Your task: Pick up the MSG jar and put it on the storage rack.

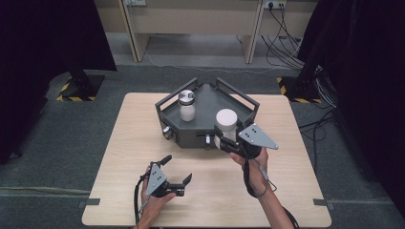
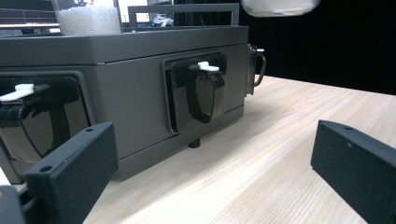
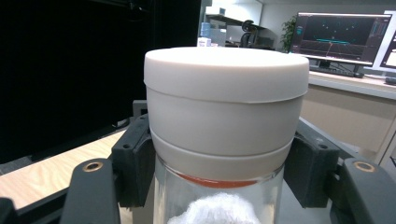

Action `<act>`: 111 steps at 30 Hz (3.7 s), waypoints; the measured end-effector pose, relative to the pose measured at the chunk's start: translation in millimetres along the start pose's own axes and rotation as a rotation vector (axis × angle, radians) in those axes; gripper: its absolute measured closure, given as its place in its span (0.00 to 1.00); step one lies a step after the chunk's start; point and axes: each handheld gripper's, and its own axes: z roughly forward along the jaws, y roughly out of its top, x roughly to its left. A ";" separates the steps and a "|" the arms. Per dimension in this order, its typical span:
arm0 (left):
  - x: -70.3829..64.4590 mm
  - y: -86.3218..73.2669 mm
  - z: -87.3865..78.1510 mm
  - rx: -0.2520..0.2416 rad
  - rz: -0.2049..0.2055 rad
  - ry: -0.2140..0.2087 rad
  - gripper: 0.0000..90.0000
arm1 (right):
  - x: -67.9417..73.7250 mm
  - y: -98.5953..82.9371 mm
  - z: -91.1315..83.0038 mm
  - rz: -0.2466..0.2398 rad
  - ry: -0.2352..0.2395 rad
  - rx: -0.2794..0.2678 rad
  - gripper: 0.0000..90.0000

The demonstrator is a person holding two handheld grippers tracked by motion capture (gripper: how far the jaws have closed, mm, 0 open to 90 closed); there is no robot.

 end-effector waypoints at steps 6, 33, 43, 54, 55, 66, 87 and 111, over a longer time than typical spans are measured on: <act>0.5 -0.1 -0.2 -0.001 -0.001 0.003 0.00 | -2.6 10.9 15.8 0.007 -0.012 0.010 0.39; 0.8 -0.7 -0.3 -0.006 -0.004 -0.001 0.00 | -6.1 24.4 96.1 0.038 -0.145 0.091 0.39; 0.5 -0.4 -0.1 -0.003 -0.001 -0.005 0.00 | -5.7 22.2 114.7 0.042 -0.174 0.114 0.39; 0.6 -0.5 -0.3 -0.005 -0.002 -0.007 0.00 | -3.5 16.1 130.3 0.052 -0.185 0.130 0.39; 0.6 -0.5 -0.3 -0.005 -0.001 -0.007 0.00 | -3.4 15.3 131.0 0.051 -0.186 0.132 0.39; 0.0 -0.4 -0.3 -0.003 -0.001 -0.007 0.00 | -5.3 11.1 131.4 0.055 -0.190 0.133 0.39; -1.3 -1.0 0.2 -0.003 -0.003 -0.007 0.00 | -15.5 20.5 105.9 0.089 -0.144 0.078 0.01; -1.6 -1.6 -0.4 -0.009 0.000 0.002 0.00 | -7.0 14.1 70.0 0.090 -0.116 0.019 0.01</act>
